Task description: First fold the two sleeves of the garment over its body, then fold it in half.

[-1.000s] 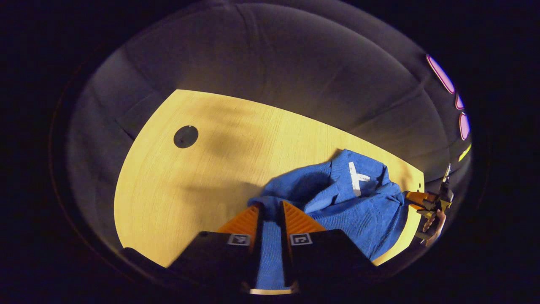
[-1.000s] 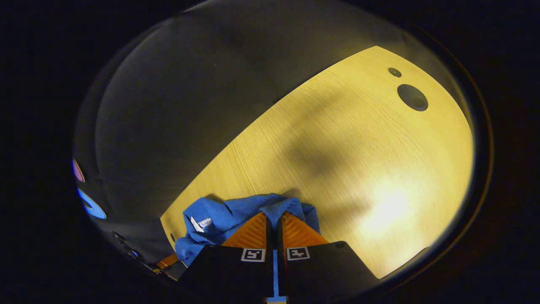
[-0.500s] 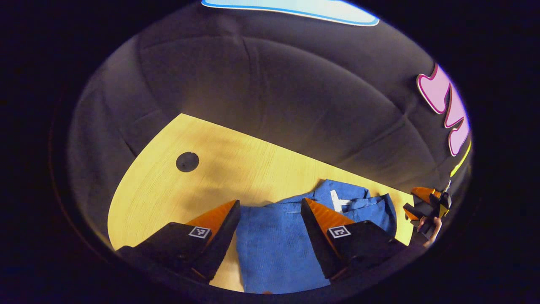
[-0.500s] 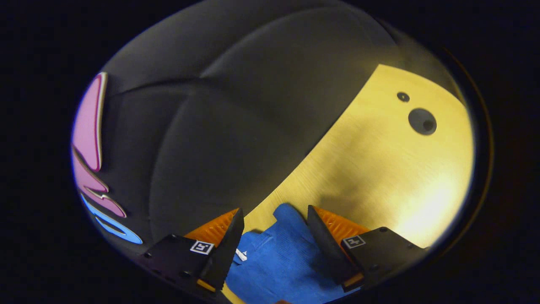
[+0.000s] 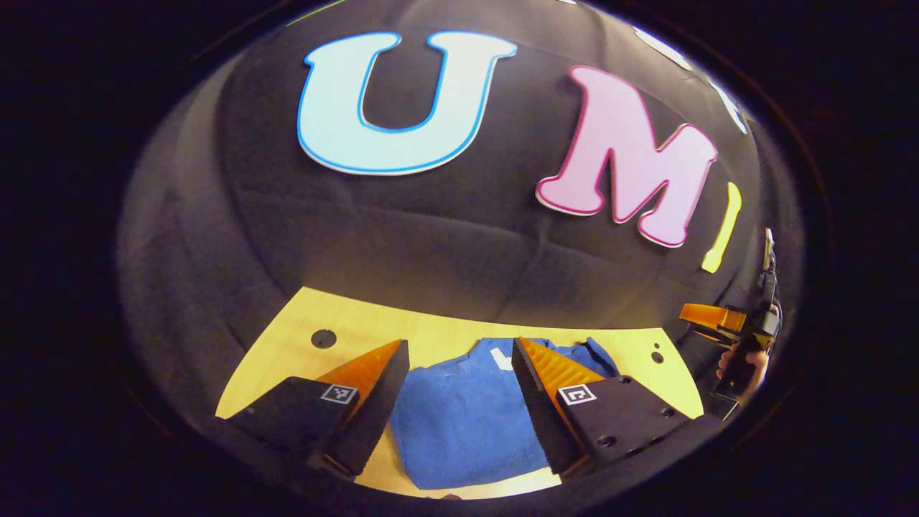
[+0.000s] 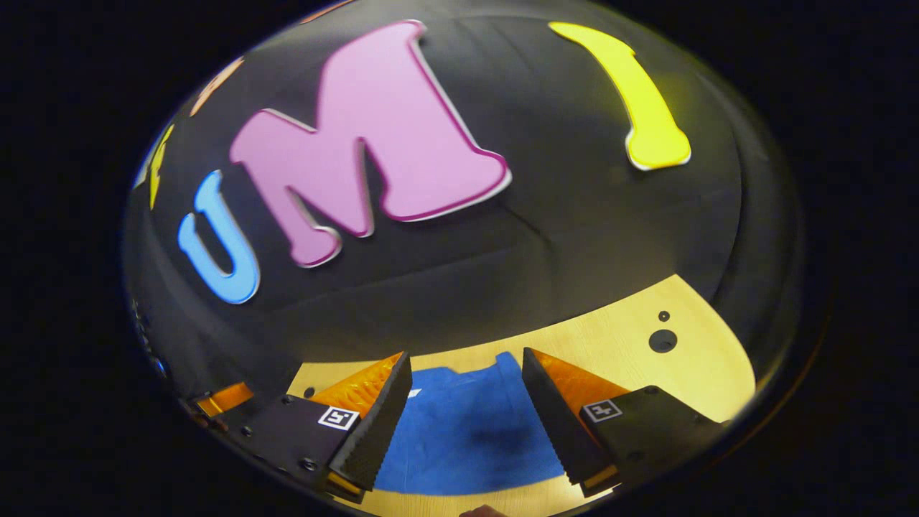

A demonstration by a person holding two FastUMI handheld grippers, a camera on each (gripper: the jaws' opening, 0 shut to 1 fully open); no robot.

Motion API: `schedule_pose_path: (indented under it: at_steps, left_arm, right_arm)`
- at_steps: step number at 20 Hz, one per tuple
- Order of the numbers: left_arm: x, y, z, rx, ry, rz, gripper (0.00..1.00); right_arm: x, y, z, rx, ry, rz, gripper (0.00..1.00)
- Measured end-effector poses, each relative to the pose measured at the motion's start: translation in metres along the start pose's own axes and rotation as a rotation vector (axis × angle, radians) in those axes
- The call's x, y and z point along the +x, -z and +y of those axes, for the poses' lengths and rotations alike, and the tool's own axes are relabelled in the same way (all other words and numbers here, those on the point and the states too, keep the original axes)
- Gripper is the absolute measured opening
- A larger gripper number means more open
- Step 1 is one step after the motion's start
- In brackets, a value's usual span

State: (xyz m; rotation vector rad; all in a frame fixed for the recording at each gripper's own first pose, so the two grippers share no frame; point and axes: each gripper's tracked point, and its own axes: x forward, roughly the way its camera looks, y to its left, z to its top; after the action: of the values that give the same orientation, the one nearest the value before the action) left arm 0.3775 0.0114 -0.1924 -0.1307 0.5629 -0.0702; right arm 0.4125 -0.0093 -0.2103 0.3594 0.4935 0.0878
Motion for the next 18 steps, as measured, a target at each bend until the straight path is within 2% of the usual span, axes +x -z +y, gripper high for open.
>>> schedule_pose_path:
  at_steps: [2, 5, 8, 10, 14, 16, 18]
  left_arm:
    - [-0.042, -0.013, -0.025, 0.058, 0.015, -0.068, 0.84]
    - [-0.125, -0.025, -0.060, 0.111, 0.037, -0.169, 0.83]
    - [-0.197, -0.036, -0.079, 0.140, 0.048, -0.327, 0.83]
    - [-0.241, -0.019, -0.082, 0.137, 0.055, -0.376, 0.81]
    - [-0.292, 0.007, -0.079, 0.139, 0.007, -0.414, 0.81]
    - [-0.315, 0.015, -0.088, 0.122, 0.016, -0.421, 0.80]
    - [-0.331, 0.020, -0.094, 0.120, 0.025, -0.428, 0.81]
  right_arm:
    - [-0.057, -0.011, 0.030, -0.078, -0.022, -0.073, 0.97]
    - [-0.147, -0.014, 0.067, -0.173, -0.010, -0.191, 0.97]
    - [-0.233, -0.013, 0.096, -0.183, -0.002, -0.310, 0.97]
    - [-0.283, -0.006, 0.108, -0.212, 0.002, -0.364, 0.96]
    - [-0.354, 0.009, 0.128, -0.257, 0.012, -0.414, 0.96]
    - [-0.381, 0.012, 0.140, -0.279, 0.007, -0.451, 0.96]
    - [-0.399, 0.010, 0.140, -0.322, 0.038, -0.486, 0.96]
